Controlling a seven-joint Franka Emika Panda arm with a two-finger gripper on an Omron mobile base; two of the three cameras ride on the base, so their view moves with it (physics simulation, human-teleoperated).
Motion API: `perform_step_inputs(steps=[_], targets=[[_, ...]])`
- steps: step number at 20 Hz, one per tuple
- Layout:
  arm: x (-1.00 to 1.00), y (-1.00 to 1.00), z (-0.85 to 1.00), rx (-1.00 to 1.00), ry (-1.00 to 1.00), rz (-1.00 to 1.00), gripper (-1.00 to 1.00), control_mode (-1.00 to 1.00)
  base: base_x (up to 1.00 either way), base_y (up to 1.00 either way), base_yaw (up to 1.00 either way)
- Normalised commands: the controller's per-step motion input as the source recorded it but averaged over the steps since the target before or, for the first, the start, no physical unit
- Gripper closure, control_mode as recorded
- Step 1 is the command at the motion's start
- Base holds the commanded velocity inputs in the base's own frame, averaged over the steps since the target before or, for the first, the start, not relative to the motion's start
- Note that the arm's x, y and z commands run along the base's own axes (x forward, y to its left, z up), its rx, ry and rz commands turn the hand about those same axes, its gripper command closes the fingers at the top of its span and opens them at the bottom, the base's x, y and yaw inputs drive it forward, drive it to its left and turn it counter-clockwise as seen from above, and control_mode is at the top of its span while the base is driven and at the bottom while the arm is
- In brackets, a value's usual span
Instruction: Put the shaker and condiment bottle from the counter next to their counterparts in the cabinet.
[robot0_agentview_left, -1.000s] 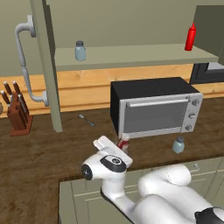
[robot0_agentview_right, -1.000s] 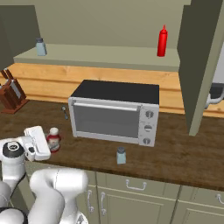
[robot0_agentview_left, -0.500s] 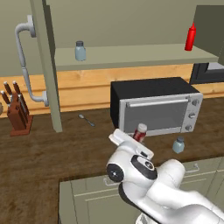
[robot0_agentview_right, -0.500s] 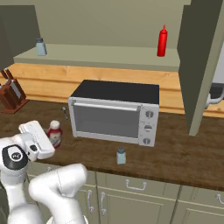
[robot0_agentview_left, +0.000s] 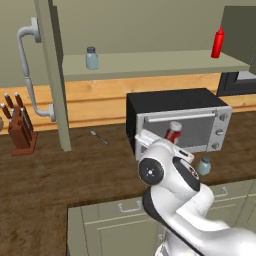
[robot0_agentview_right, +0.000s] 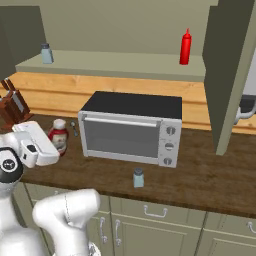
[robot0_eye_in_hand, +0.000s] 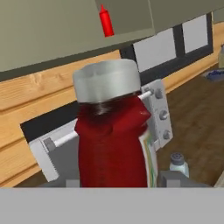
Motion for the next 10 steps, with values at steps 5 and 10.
perform_step_inputs(steps=[5, 10], targets=[[-0.11, -0.23, 0.99, -0.02, 0.00, 0.00, 1.00, -1.00, 0.00, 0.00, 0.00], [0.00, -0.40, 1.00, 0.00, 0.01, 0.00, 1.00, -1.00, 0.00, 0.00, 0.00]])
